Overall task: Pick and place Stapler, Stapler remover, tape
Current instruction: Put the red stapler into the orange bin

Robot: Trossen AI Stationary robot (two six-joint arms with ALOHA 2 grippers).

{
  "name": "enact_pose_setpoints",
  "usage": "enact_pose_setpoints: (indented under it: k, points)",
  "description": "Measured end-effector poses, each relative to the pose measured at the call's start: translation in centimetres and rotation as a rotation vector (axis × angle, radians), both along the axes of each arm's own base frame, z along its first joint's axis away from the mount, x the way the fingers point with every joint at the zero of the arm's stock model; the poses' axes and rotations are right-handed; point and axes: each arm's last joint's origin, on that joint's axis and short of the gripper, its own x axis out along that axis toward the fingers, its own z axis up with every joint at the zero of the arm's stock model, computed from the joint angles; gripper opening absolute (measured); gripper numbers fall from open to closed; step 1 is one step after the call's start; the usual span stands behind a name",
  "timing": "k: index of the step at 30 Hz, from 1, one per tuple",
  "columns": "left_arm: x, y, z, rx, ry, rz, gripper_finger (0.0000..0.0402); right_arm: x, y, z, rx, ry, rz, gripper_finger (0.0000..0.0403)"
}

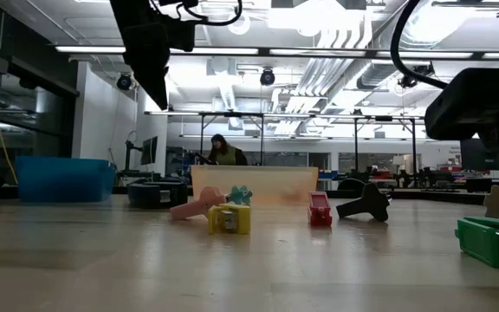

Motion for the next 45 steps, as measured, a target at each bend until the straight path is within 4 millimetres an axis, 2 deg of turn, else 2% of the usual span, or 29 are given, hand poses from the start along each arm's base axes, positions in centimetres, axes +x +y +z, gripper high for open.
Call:
enact_pose_setpoints:
  k: [15,23,31,37,41,45]
  points:
    - [0.0,0.0,0.0,0.0,0.0,0.0,0.0163,-0.2,-0.2,-0.1,-0.025,-0.005,0.112,0.0074]
    - [0.0,0.0,0.0,-0.001,-0.001,0.002,0.0163,0.2,-0.8,0.2,-0.046,-0.059,0.244,0.0063]
    - [0.0,0.0,0.0,-0.001,-0.002,0.002,0.0163,1.8,-2.9,1.6,-0.09,-0.208,0.34,0.0057]
    - [0.0,0.0,0.0,-0.001,-0.001,0.002,0.0163,3.4,-5.9,3.4,-0.145,-0.34,0.39,0.0058]
    - [0.0,0.0,0.0,-0.001,-0.001,0.003,0.0163,4.5,-9.0,4.8,-0.205,-0.436,0.441,0.0058]
    - [0.0,0.0,0.0,-0.001,-0.001,0.002,0.0163,5.5,-12.9,6.0,-0.276,-0.527,0.518,0.0059]
